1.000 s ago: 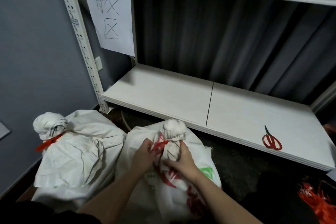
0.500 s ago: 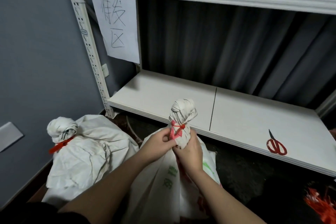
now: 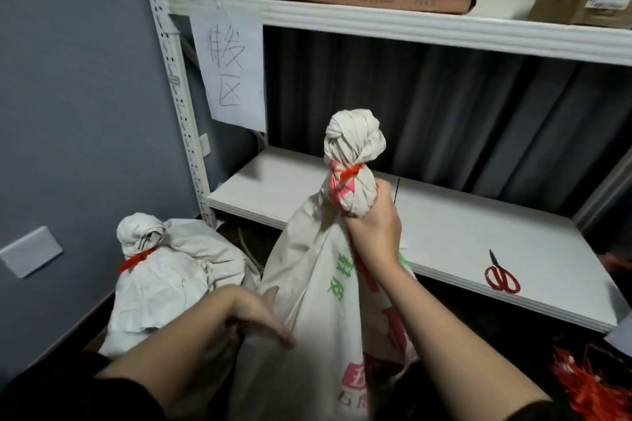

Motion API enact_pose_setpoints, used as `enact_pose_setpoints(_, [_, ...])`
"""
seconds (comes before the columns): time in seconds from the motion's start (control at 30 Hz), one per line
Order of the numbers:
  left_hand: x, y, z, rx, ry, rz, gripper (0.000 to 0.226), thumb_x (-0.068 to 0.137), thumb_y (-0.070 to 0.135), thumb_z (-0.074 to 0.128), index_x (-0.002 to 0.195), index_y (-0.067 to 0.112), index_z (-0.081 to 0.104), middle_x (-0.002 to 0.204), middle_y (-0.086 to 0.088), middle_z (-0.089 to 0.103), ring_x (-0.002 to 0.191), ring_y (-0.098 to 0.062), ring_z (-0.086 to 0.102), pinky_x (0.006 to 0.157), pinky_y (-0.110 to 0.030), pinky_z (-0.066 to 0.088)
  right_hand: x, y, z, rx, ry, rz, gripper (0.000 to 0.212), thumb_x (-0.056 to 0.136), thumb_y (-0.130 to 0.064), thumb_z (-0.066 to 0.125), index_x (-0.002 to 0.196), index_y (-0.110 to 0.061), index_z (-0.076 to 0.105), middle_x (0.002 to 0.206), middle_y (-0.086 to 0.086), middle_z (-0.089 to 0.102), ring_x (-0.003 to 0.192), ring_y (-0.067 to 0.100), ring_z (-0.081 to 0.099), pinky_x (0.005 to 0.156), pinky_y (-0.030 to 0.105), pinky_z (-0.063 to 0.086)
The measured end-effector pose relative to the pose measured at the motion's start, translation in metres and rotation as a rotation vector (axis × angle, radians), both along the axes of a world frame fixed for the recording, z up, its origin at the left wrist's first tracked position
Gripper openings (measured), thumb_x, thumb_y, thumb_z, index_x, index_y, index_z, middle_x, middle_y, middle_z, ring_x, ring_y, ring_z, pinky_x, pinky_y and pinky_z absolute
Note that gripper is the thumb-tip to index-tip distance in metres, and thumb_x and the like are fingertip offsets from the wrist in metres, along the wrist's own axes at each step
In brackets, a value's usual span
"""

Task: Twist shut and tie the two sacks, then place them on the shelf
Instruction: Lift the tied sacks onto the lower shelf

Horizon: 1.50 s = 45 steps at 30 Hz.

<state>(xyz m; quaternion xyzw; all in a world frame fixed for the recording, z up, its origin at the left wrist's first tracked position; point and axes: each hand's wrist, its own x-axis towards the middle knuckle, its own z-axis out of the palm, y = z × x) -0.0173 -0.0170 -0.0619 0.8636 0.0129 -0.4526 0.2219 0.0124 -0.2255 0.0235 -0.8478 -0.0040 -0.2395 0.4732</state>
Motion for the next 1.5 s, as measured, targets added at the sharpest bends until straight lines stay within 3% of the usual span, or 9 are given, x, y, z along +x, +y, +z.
enact_pose_setpoints(0.1, [-0.016, -0.016, -0.003, -0.019, -0.146, 0.126, 0.144, 0.054, 0.068, 0.076, 0.148, 0.022, -0.022, 0.159, -0.007, 0.013, 0.136, -0.026, 0.036, 0.105, -0.029, 0.04, 0.002, 0.004, 0.034, 0.02, -0.05, 0.02, 0.046, 0.07, -0.04, 0.064, 0.109, -0.026, 0.044, 0.102, -0.004, 0.062, 0.093, 0.024, 0.057, 0.069, 0.035, 0.043])
enact_pose_setpoints(0.2, [-0.011, -0.031, 0.002, -0.092, -0.439, 0.312, 0.135, 0.056, 0.064, 0.078, 0.15, 0.013, -0.006, 0.156, -0.014, 0.012, 0.143, -0.029, 0.022, 0.113, -0.035, 0.029, 0.004, 0.01, 0.061, 0.031, -0.063, 0.053, 0.04, 0.075, -0.028, 0.064, 0.108, -0.023, 0.043, 0.098, -0.005, 0.062, 0.09, 0.022, 0.058, 0.067, 0.032, 0.041])
enact_pose_setpoints(0.37, [-0.005, -0.023, 0.032, -0.122, -0.649, 0.384, 0.077, 0.074, 0.057, 0.067, 0.131, 0.015, 0.036, 0.135, -0.014, 0.044, 0.121, -0.028, 0.047, 0.097, -0.032, 0.043, -0.003, 0.026, 0.093, 0.036, -0.096, 0.099, 0.041, 0.076, -0.023, 0.063, 0.111, -0.025, 0.042, 0.087, -0.013, 0.057, 0.083, 0.017, 0.056, 0.063, 0.029, 0.038])
enact_pose_setpoints(0.53, [0.007, -0.009, 0.055, -0.293, -0.697, 0.563, 0.068, 0.066, 0.058, 0.057, 0.126, 0.026, 0.055, 0.126, -0.01, 0.057, 0.108, -0.027, 0.059, 0.092, -0.033, 0.049, -0.004, 0.055, 0.126, -0.002, -0.188, 0.196, 0.036, 0.076, -0.033, 0.064, 0.104, -0.034, 0.039, 0.091, -0.015, 0.057, 0.08, 0.011, 0.053, 0.064, 0.029, 0.035])
enact_pose_setpoints(0.63, [0.026, -0.007, 0.07, -0.411, -0.758, 0.636, 0.04, 0.083, 0.039, 0.06, 0.117, 0.019, 0.063, 0.117, -0.01, 0.066, 0.104, -0.028, 0.062, 0.09, -0.036, 0.051, 0.005, 0.064, 0.149, -0.041, -0.223, 0.236, 0.035, 0.078, -0.033, 0.062, 0.104, -0.035, 0.039, 0.09, -0.018, 0.054, 0.08, 0.008, 0.051, 0.06, 0.024, 0.035])
enact_pose_setpoints(0.93, [0.122, -0.023, 0.096, -0.649, -0.82, 0.964, 0.019, 0.092, 0.021, 0.051, 0.104, 0.01, 0.062, 0.107, -0.014, 0.066, 0.094, -0.028, 0.058, 0.078, -0.03, 0.043, 0.096, 0.066, 0.177, -0.037, -0.248, 0.371, 0.038, 0.079, -0.021, 0.07, 0.108, -0.03, 0.046, 0.095, -0.017, 0.061, 0.091, 0.001, 0.058, 0.071, 0.028, 0.046])
enact_pose_setpoints(1.07, [0.19, -0.017, 0.09, -0.822, -0.796, 1.112, 0.015, 0.094, 0.014, 0.051, 0.104, 0.006, 0.06, 0.103, -0.014, 0.064, 0.09, -0.026, 0.057, 0.076, -0.028, 0.041, 0.175, 0.083, 0.166, -0.1, -0.265, 0.404, 0.043, 0.078, -0.021, 0.071, 0.11, -0.035, 0.045, 0.104, -0.01, 0.065, 0.097, 0.012, 0.062, 0.082, 0.044, 0.053])
enact_pose_setpoints(1.37, [0.356, 0.018, 0.049, -0.839, -0.85, 1.195, 0.022, 0.094, 0.015, 0.049, 0.108, 0.005, 0.063, 0.103, -0.014, 0.066, 0.098, -0.032, 0.061, 0.086, -0.039, 0.048, 0.342, 0.086, 0.106, -0.116, -0.232, 0.396, 0.044, 0.078, -0.023, 0.067, 0.111, -0.042, 0.045, 0.109, -0.013, 0.063, 0.1, 0.009, 0.06, 0.083, 0.034, 0.051])
enact_pose_setpoints(1.5, [0.402, 0.027, 0.022, -0.803, -0.887, 1.147, 0.016, 0.096, 0.018, 0.048, 0.098, 0.007, 0.06, 0.093, -0.011, 0.064, 0.094, -0.029, 0.059, 0.076, -0.033, 0.043, 0.401, 0.072, 0.073, -0.242, -0.17, 0.343, 0.046, 0.081, -0.023, 0.066, 0.122, -0.03, 0.045, 0.115, -0.008, 0.063, 0.108, 0.015, 0.058, 0.087, 0.035, 0.048])
